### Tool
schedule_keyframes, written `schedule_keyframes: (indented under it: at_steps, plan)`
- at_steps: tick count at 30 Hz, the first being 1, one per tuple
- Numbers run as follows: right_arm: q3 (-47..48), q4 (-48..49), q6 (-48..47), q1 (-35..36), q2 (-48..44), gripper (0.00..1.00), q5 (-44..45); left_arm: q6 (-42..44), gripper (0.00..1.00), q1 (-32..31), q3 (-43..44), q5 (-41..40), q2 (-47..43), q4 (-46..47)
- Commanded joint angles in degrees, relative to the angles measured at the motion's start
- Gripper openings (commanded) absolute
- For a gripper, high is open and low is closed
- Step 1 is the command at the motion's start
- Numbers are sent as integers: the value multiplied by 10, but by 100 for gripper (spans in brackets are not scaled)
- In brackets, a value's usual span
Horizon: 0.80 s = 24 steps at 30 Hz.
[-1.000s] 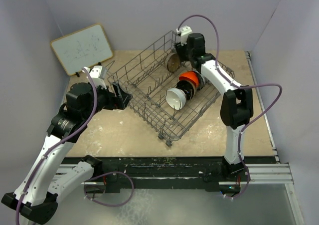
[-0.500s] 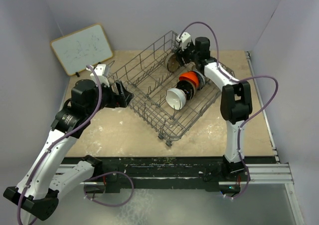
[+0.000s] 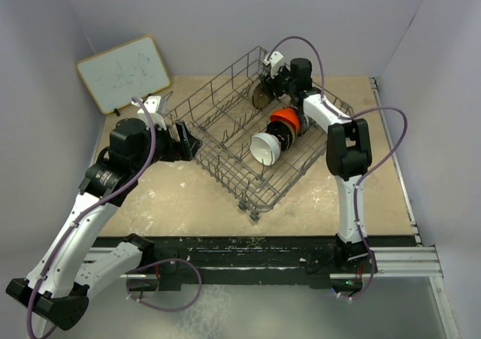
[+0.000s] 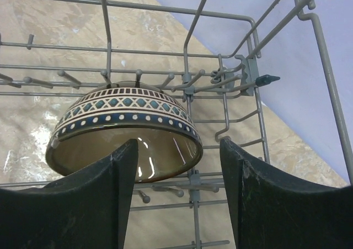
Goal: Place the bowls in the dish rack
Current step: Adjust the bowl in the dish rack.
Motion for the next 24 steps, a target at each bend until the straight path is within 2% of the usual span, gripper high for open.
schedule_keyframes:
  at_steps: [1, 6, 11, 14, 17, 22, 24]
  plan:
    - [37, 18, -5, 1, 0, 63, -3, 11, 94, 1, 3, -10, -4, 34]
    - [44, 50, 2, 7, 14, 63, 3, 11, 94, 1, -3, -12, -3, 36]
    - [77, 36, -10, 19, 43, 61, 9, 9, 93, 1, -12, -12, 0, 43]
    - [83, 30, -23, 27, 49, 55, 18, 9, 94, 2, -13, -11, 2, 45]
    - [77, 27, -25, 28, 45, 46, 22, 10, 94, 1, -14, -9, 3, 46]
    - [8, 100, -10, 31, -2, 2, 75, 8, 94, 1, -16, -7, -4, 45]
    - [-25, 144, 1, 38, -25, 0, 125, 5, 94, 2, -16, -6, -8, 43]
